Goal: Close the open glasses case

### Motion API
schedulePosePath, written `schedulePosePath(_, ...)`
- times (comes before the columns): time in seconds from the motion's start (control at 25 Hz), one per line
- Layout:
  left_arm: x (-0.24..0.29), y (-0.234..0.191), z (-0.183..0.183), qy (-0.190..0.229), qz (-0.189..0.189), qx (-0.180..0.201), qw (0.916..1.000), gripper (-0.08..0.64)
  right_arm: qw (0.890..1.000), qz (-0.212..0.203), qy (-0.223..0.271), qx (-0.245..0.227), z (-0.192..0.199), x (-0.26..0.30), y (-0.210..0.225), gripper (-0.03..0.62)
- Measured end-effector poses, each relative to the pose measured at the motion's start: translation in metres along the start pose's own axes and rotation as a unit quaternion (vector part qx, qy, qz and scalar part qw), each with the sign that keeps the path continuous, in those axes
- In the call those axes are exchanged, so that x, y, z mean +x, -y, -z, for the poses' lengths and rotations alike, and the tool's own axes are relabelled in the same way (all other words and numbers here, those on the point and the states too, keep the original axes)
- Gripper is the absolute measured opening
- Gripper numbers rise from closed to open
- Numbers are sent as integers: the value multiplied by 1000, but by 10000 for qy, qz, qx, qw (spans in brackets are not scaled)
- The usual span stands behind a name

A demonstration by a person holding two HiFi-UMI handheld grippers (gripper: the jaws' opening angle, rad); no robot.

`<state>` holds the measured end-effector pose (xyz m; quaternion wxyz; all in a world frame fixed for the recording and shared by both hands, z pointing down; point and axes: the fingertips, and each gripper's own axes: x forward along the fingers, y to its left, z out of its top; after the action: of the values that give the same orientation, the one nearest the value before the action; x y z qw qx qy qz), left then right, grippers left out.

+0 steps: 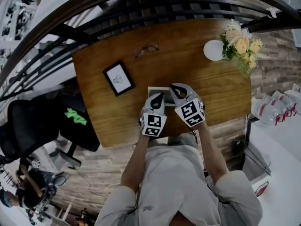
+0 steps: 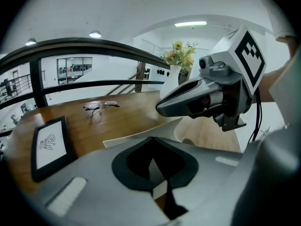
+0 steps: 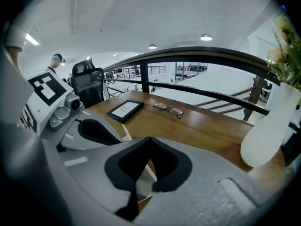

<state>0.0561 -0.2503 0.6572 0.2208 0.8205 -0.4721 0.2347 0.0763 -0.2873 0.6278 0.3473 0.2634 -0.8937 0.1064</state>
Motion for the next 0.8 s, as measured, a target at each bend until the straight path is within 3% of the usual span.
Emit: schedulePosePath(0.8, 7, 5, 3, 84, -13, -267, 9996, 20, 9997, -83, -142, 167, 19, 0, -16, 3)
